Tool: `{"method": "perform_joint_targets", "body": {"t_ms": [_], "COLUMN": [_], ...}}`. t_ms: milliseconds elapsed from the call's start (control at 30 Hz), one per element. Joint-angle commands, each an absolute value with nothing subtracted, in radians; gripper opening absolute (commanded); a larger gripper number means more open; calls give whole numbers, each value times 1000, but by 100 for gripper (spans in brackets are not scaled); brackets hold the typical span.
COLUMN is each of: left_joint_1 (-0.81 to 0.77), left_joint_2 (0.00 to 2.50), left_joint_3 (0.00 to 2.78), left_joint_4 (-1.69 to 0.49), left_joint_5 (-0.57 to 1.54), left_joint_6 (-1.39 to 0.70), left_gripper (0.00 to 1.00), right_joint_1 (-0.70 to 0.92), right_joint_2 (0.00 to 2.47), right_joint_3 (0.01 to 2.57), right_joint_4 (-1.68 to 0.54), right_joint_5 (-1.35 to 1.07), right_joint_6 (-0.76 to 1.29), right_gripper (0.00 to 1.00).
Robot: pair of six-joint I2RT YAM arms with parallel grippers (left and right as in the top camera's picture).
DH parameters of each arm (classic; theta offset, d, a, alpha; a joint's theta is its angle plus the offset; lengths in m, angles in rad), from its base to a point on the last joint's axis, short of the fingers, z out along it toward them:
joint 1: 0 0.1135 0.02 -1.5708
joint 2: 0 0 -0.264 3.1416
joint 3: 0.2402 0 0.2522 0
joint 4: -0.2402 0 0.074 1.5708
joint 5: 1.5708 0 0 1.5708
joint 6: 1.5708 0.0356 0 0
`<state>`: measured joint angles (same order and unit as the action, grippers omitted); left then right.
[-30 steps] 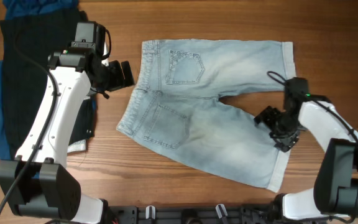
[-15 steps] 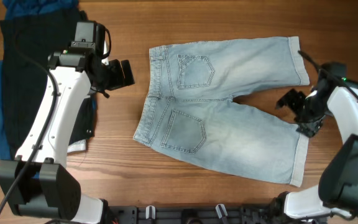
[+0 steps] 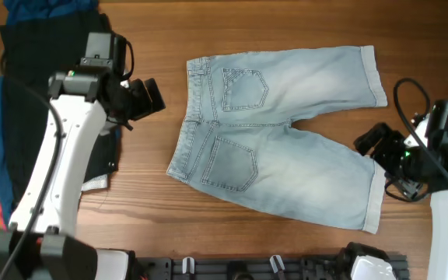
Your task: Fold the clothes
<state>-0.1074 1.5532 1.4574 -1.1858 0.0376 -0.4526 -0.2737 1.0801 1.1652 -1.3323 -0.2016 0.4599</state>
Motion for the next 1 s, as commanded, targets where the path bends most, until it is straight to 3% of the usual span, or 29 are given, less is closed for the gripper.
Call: {"method": "perform_joint_targets", "body": {"t_ms": [0,333,500,667,767,967], "left_joint_1": [-103,-103,-104,-152,-223,-350], "left_joint_2": [1511,1511,1511,1519,1520,1521], "left_joint_3": [1456,1100,941,839,798,798], "left_joint_4": [-1219,-1031,-963,-781,-667,-656], "left_joint_5": [4,-38,80,157,155,106], "left_joint_6": [-626,-1034,-1283,-1298,-1286,-1235], "left_gripper": [100,99,92,82,82,83], "right_joint_1": [-271,-271,-271,-271,-271,-271], "right_joint_2": [1071,1079,1116,1180,1219,1220], "right_joint_3": [1179,1167,1167,1166,1166,1166], "right_joint_4": [-1357,-1334,-1288,-1281,-1282,-1280], "right_joint_5": [-204,-204,-204,-205,-205,-204], "right_joint_6": [444,421,421,422,422,429], "right_gripper": [99,99,99,99,99,99]}}
